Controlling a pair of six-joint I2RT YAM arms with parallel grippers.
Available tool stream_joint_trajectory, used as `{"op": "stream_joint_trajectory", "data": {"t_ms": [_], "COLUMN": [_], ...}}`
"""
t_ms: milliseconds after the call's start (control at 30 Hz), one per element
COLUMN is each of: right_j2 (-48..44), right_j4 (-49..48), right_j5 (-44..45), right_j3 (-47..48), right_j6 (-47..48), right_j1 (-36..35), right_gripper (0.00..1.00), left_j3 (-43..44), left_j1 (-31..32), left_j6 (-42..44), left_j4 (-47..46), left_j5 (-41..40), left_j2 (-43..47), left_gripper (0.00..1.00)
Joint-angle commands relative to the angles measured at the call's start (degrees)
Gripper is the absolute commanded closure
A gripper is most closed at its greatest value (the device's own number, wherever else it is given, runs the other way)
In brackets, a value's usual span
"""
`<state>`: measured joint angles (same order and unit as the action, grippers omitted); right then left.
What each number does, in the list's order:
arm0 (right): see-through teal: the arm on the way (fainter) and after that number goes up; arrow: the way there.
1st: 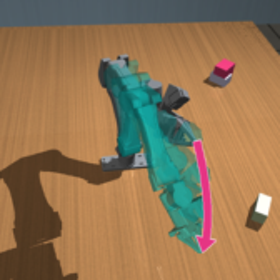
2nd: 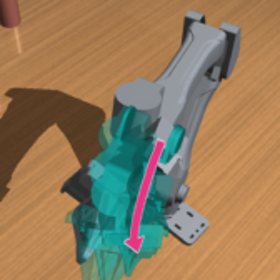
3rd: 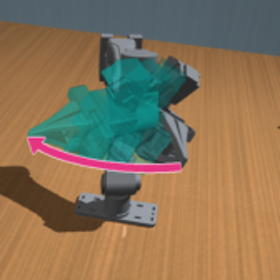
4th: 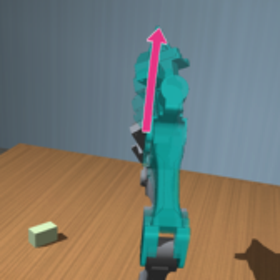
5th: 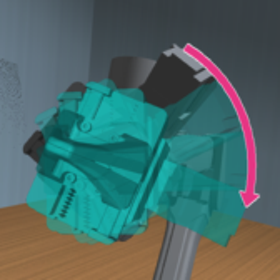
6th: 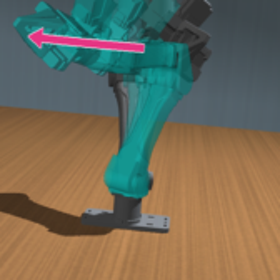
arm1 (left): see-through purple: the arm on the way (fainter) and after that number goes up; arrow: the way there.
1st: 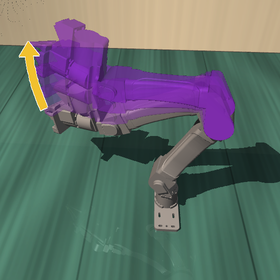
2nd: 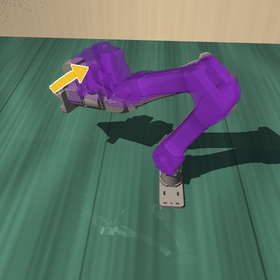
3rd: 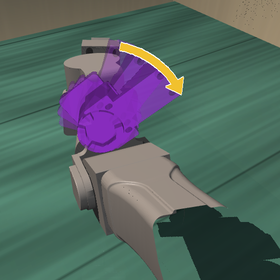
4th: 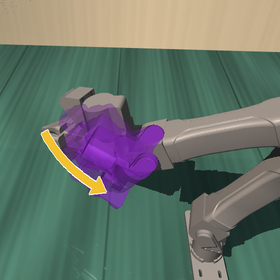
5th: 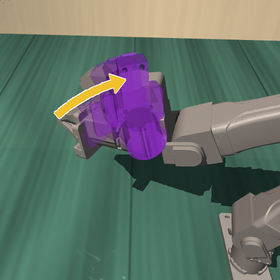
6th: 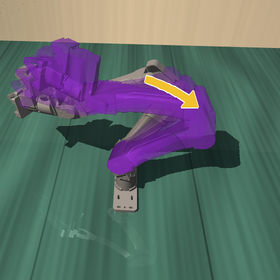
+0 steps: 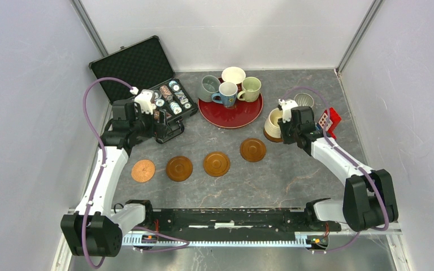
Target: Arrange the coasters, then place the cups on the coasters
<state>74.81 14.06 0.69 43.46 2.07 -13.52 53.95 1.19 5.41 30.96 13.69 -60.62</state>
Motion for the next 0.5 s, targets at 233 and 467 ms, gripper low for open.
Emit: {"op": "stream_joint_trajectory", "data": {"t_ms": [233,467], "right_j2": [-0.2,2.1], "right_j4": [-12.6,-15.4], "right_j5": [3.5,2.9], "right_j3": [-2.2,-1.4], "right_j6": [-3.5,-3.6], "right_j1": [-0.1,-0.2], "right_gripper": [1.00,1.00], "left_j3": [0.7,0.6], "left_j1": [-0.4,-0.4], "left_j6": [-2.6,-2.4], "left_j4": [-2.8,-2.8], "left_j5": [-0.7,-0.5], "left_j2": [0.7,0.8], "left_gripper": [0.00,0.00]}}
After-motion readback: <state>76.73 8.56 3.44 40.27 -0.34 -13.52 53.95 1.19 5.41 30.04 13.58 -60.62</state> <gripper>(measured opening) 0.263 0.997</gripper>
